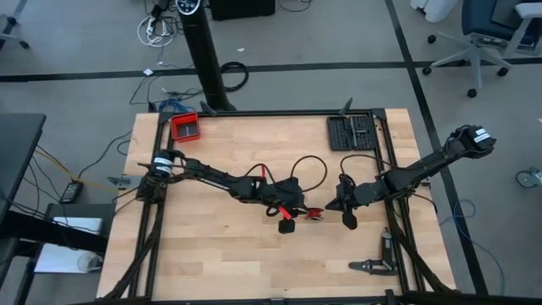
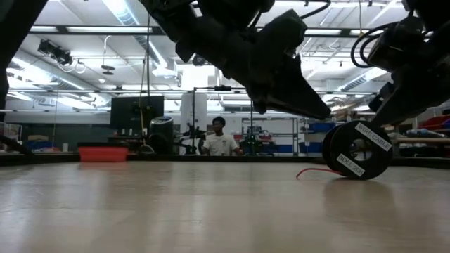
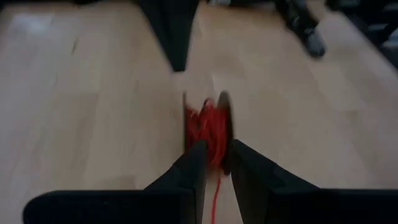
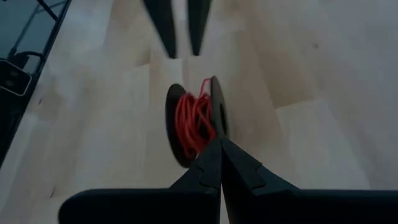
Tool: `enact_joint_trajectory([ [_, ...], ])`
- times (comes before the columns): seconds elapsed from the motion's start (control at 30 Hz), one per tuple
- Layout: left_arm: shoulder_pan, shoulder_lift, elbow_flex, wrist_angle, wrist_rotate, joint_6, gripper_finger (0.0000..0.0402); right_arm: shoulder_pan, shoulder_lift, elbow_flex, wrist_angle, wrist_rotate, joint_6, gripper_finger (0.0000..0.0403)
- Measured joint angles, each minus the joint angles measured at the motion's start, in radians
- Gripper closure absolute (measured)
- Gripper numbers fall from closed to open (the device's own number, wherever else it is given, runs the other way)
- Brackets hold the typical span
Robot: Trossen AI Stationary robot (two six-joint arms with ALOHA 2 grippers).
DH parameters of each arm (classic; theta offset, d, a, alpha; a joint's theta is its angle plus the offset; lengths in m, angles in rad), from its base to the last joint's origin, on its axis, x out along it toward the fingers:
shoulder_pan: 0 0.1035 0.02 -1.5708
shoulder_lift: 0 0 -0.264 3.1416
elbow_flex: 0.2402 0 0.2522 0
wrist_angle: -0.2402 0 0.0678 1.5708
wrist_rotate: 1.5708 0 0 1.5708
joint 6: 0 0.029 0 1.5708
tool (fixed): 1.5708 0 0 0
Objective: Coil cords
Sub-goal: Uncoil the red wire from the spool
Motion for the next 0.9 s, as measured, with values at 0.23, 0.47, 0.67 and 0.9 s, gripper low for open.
enact_joint_trajectory([
  [0.23,0.002,0.008,0.000,0.004,-0.020,0.024,0.0326,0.009,0.005,0.000,-0.023,-0.029,0.047,0.0401],
  [0.47,0.002,0.023,0.000,0.005,-0.041,0.028,0.0326,0.009,0.039,0.000,-0.011,-0.025,0.057,0.0400],
  [0.67,0.002,0.047,-0.001,0.001,-0.047,0.046,0.0326,0.002,0.099,0.000,0.020,-0.010,0.045,0.0401],
  [0.9,0.003,0.060,-0.002,0.012,-0.104,0.047,0.0326,-0.001,0.155,0.018,0.056,0.012,0.016,0.0400],
])
